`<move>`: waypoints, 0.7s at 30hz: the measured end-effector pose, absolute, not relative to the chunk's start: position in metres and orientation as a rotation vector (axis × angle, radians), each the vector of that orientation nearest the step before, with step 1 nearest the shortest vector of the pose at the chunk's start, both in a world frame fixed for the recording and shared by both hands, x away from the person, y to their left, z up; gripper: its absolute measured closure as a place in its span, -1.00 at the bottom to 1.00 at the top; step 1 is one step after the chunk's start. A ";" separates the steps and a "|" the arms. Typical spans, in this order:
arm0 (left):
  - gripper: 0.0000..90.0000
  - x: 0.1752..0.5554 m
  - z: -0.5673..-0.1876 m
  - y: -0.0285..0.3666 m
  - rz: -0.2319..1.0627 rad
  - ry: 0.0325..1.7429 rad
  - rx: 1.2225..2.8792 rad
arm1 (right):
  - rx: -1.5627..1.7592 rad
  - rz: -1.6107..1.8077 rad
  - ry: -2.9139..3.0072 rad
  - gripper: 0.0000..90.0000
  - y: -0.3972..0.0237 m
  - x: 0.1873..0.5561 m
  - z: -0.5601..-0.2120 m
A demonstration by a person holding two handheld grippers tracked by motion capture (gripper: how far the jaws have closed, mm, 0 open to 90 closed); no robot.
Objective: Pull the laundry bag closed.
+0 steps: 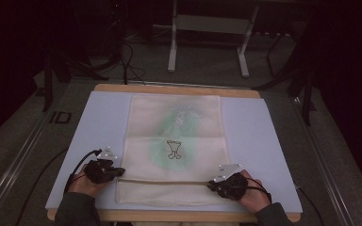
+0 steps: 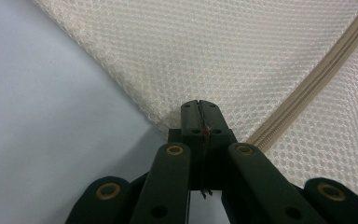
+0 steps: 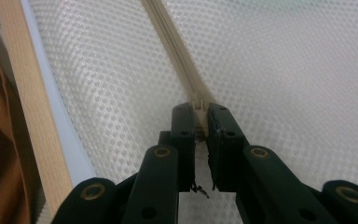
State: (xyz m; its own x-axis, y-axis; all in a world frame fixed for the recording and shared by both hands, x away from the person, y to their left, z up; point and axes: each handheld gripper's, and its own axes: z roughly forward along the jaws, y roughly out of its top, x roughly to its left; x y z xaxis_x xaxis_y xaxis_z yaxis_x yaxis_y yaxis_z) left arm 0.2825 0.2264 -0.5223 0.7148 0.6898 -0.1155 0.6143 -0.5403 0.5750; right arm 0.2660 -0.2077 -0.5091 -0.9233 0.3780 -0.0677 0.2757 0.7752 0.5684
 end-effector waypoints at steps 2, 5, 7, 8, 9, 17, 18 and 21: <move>1.00 0.282 -0.522 0.226 0.166 0.987 2.322 | 0.526 0.853 2.788 0.82 -0.210 0.266 -0.508; 1.00 0.282 -0.522 0.226 0.166 0.987 2.321 | 0.536 0.850 2.787 0.82 -0.214 0.266 -0.508; 0.99 0.282 -0.522 0.226 0.166 0.987 2.322 | 0.549 0.851 2.784 0.82 -0.219 0.266 -0.508; 0.99 0.282 -0.522 0.226 0.166 0.987 2.322 | 0.549 0.851 2.784 0.82 -0.219 0.266 -0.508; 1.00 0.282 -0.522 0.226 0.166 0.986 2.324 | 0.567 0.854 2.780 0.82 -0.224 0.266 -0.507; 1.00 0.282 -0.522 0.226 0.171 0.985 2.332 | 0.661 0.864 2.734 0.82 -0.256 0.264 -0.503; 0.99 0.282 -0.522 0.226 0.172 0.985 2.332 | 0.674 0.862 2.730 0.82 -0.260 0.264 -0.503; 0.99 0.282 -0.522 0.226 0.175 0.982 2.334 | 0.703 0.873 2.724 0.82 -0.270 0.263 -0.502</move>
State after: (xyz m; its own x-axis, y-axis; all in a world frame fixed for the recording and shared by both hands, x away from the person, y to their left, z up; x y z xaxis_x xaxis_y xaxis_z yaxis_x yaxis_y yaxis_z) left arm 0.2825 0.2258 -0.5217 0.7183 0.6878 -0.1044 0.6098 -0.5502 0.5705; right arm 0.2632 -0.2705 -0.5024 -0.8678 0.4952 -0.0402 0.3797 0.7132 0.5892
